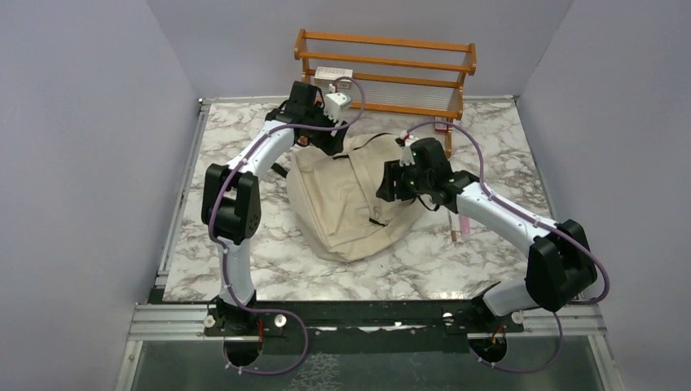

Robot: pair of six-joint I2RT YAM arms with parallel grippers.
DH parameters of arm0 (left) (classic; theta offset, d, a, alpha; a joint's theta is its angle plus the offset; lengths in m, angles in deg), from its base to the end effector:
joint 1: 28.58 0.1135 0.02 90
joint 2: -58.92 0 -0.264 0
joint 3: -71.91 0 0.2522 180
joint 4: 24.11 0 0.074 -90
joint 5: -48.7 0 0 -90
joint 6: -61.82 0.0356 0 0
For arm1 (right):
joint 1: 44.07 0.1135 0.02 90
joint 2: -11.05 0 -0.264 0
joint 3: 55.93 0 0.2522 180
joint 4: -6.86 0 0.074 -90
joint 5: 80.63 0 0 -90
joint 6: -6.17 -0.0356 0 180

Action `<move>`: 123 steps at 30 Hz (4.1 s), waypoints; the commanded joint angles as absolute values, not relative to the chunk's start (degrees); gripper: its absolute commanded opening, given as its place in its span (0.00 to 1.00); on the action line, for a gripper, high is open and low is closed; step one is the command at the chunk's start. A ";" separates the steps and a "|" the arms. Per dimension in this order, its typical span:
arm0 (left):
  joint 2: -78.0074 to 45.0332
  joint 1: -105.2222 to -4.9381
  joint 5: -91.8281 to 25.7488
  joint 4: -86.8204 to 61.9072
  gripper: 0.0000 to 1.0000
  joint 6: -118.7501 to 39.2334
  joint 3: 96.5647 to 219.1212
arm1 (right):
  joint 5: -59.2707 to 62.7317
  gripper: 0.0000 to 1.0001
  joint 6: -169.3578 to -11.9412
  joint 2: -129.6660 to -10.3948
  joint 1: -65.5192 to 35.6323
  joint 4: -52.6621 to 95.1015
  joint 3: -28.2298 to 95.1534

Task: Pack the student bag
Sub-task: Unzip the student bag at the center of the board.

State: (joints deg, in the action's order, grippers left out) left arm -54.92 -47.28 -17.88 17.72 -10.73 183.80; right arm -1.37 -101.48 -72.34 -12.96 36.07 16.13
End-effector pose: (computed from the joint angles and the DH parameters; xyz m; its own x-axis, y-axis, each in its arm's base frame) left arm 0.4272 -0.1595 0.2726 -0.4555 0.4447 -0.7712 0.7365 0.6749 -0.0458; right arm 0.2703 0.1709 0.2554 -0.7210 -0.0872 -0.6875 -0.4305 0.8337 0.3458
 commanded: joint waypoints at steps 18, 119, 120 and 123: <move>-64.54 -48.79 -10.97 28.16 0.52 -3.45 192.34 | -3.90 0.56 -104.22 -67.55 -13.40 34.77 10.34; -54.70 -59.08 -25.18 25.45 0.00 -13.00 183.40 | -6.36 0.55 -113.89 -68.84 -16.79 27.85 7.94; -54.38 -59.08 -25.61 25.25 0.00 -13.33 183.28 | -6.83 0.55 -114.30 -68.95 -17.11 27.25 7.93; -53.41 -59.08 -26.19 24.89 0.00 -13.63 183.89 | -8.20 0.55 -114.76 -69.73 -17.59 26.51 8.13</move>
